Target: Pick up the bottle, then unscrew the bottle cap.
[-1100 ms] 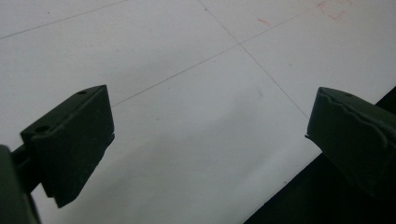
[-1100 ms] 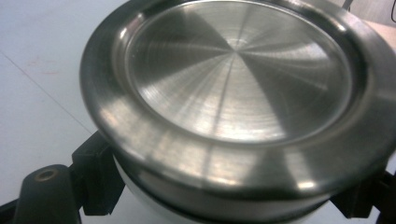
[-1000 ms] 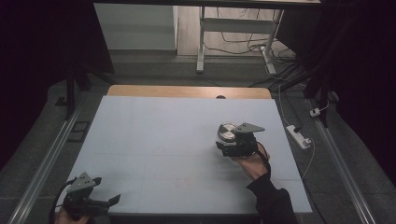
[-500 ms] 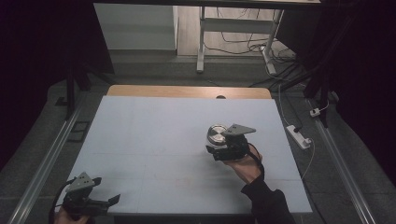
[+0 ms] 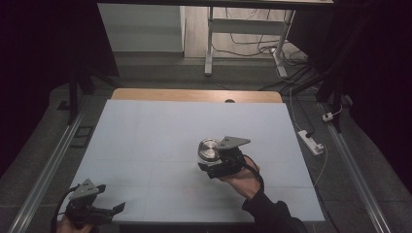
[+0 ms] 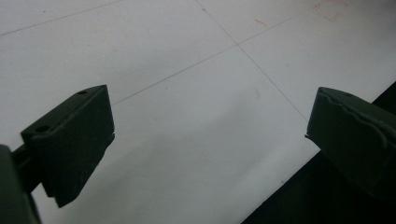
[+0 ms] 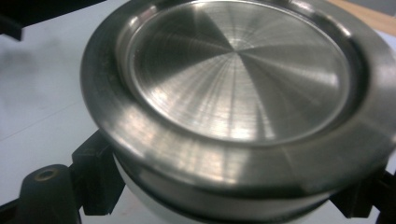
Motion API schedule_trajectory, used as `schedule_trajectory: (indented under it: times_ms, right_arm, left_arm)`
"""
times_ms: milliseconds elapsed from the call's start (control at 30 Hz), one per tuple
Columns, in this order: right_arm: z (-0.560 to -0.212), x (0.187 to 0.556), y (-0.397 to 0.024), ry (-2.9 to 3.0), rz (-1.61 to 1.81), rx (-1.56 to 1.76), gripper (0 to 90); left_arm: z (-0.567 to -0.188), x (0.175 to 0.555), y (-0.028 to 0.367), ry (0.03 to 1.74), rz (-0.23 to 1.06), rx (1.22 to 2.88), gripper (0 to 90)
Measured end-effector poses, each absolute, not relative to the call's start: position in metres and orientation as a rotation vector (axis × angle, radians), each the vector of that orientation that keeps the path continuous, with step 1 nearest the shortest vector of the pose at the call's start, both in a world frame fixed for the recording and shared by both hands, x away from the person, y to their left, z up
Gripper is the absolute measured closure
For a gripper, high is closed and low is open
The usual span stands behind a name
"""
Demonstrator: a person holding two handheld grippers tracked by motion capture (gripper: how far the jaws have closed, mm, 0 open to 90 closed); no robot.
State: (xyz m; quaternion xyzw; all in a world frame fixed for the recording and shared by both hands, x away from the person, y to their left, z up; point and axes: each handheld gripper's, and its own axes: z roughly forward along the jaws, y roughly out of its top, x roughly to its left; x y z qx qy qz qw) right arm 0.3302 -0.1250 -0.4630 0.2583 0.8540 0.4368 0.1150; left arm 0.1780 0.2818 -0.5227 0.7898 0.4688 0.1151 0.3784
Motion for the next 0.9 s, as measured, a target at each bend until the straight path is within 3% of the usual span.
schedule_trajectory:
  times_ms: [467, 900]
  right_arm:
    - [-0.466, 0.302, -0.094, 2.618, 1.319, 0.589, 15.0]
    - [-0.467, 0.301, -0.095, 2.625, 1.313, 0.567, 15.0]
  left_arm:
    - [-0.523, 0.179, 0.281, 1.193, 0.290, 2.024, 1.4]
    - [-0.522, 0.180, 0.278, 1.186, 0.281, 2.039, 0.0]
